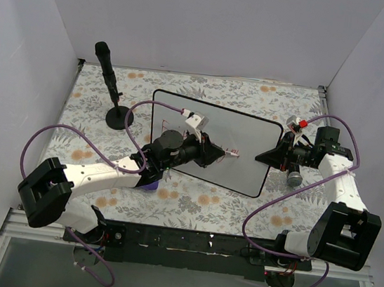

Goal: Write a sentence on the whiteboard

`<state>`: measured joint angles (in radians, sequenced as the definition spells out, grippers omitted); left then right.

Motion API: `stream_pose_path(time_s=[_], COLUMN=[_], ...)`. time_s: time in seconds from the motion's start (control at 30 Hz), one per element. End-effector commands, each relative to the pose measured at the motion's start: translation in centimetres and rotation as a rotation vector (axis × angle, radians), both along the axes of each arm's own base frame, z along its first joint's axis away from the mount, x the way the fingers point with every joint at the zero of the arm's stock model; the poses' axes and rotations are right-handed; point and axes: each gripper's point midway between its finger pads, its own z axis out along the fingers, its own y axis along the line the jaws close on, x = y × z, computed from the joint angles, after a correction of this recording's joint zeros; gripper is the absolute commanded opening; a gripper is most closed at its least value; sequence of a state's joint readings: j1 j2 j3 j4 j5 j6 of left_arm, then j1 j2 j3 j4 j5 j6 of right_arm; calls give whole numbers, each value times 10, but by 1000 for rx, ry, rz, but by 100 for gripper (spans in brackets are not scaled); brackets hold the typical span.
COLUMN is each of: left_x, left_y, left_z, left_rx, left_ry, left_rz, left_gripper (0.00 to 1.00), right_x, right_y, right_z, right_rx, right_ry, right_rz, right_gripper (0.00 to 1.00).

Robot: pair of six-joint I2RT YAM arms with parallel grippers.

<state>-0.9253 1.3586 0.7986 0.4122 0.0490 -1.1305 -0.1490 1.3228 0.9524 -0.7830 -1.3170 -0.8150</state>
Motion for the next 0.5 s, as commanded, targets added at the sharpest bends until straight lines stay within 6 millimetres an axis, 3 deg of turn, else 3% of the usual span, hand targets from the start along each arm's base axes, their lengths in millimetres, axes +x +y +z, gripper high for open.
stream_pose_path(time_s=[0.0, 0.47], left_x=[12, 15], left_y=[0, -5], left_z=[31, 40], left_rx=[-65, -88], left_ry=[-60, -73], left_rz=[43, 41], left_gripper=[0, 0], right_x=[3, 3], right_y=[-1, 0], right_z=[3, 3], right_rx=[-35, -35], right_ry=[-54, -54], right_rz=[3, 5], right_gripper=[1, 1])
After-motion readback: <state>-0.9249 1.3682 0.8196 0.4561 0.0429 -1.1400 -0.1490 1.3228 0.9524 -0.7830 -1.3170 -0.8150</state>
